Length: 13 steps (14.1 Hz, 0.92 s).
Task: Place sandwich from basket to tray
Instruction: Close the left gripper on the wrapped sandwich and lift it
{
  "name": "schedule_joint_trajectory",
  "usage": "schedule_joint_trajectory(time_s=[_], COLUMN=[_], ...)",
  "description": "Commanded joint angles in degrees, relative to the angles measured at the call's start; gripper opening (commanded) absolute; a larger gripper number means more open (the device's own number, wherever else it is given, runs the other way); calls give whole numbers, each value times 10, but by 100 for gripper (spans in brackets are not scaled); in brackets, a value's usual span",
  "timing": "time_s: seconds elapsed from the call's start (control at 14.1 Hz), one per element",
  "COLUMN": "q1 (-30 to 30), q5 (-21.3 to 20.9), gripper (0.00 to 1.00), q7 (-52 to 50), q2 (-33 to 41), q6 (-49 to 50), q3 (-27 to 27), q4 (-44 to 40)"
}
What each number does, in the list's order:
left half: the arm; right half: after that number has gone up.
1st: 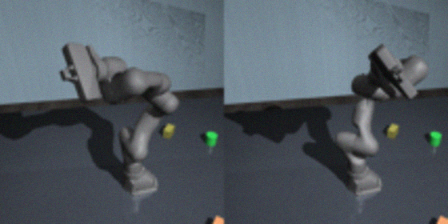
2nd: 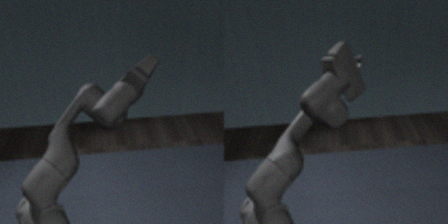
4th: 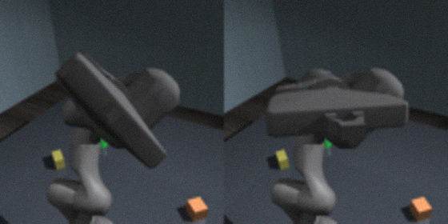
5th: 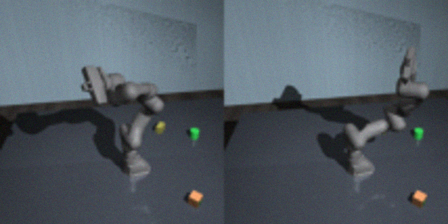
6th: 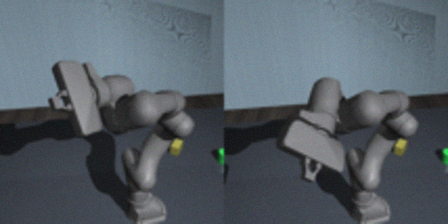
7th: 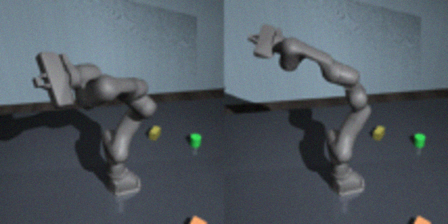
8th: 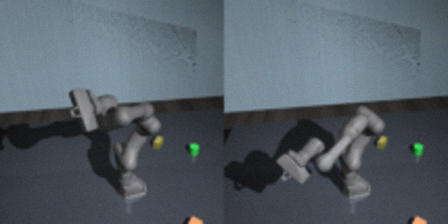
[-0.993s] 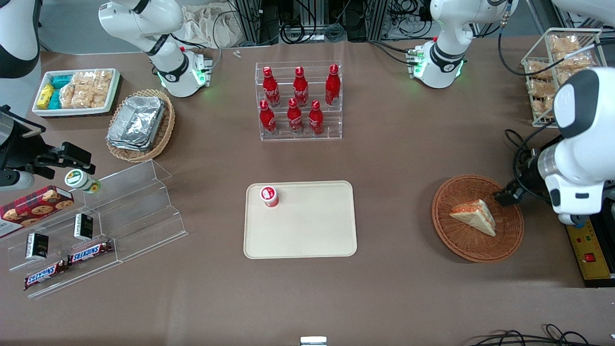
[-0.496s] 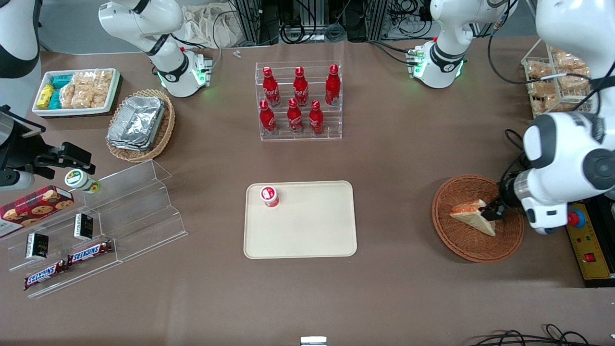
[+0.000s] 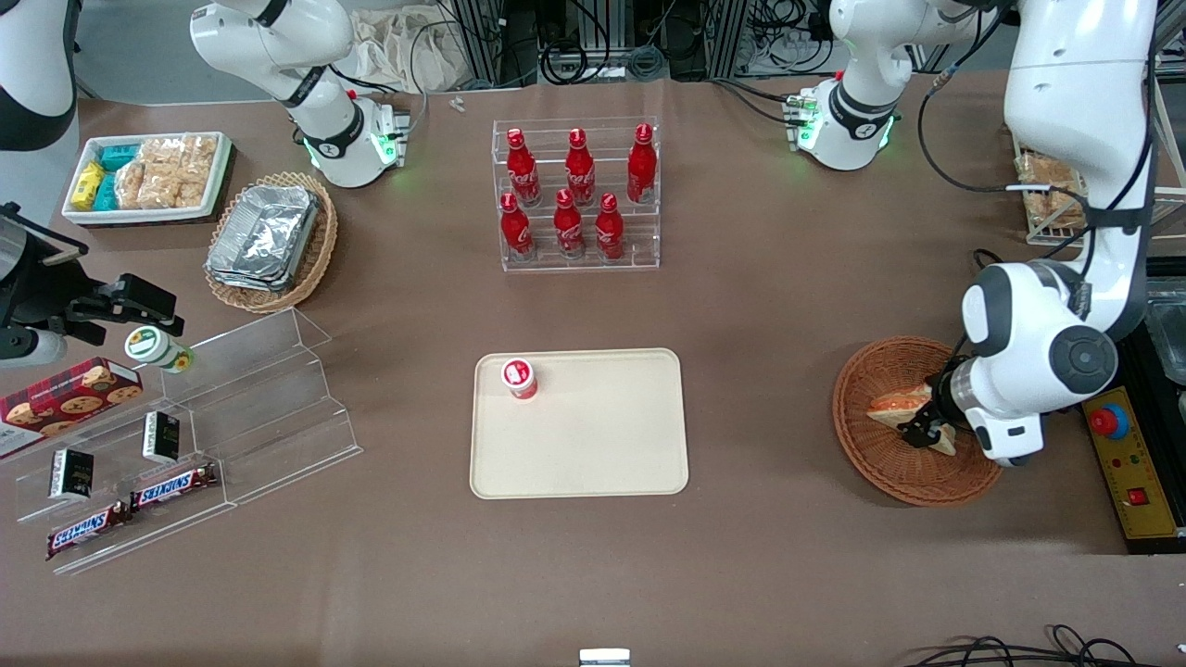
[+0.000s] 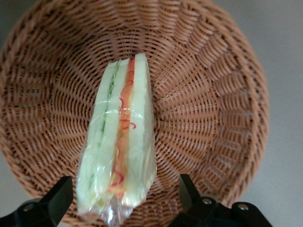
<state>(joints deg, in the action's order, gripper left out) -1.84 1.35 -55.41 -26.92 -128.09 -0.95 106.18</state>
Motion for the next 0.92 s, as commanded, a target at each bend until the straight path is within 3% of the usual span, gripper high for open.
schedule_joint_trajectory(time_s=[0.0, 0.14, 0.21, 0.5, 0.85], q1=[-1, -1, 0, 0, -9], q5=[2, 2, 2, 3, 1], gripper=[91, 17, 0, 0, 0], q7=[-16, -17, -17, -14, 113], q2=[-14, -17, -18, 10, 99], q6=[-29, -38, -39, -23, 191], q3=[0, -1, 0, -1, 7], q4=[7, 8, 7, 4, -66])
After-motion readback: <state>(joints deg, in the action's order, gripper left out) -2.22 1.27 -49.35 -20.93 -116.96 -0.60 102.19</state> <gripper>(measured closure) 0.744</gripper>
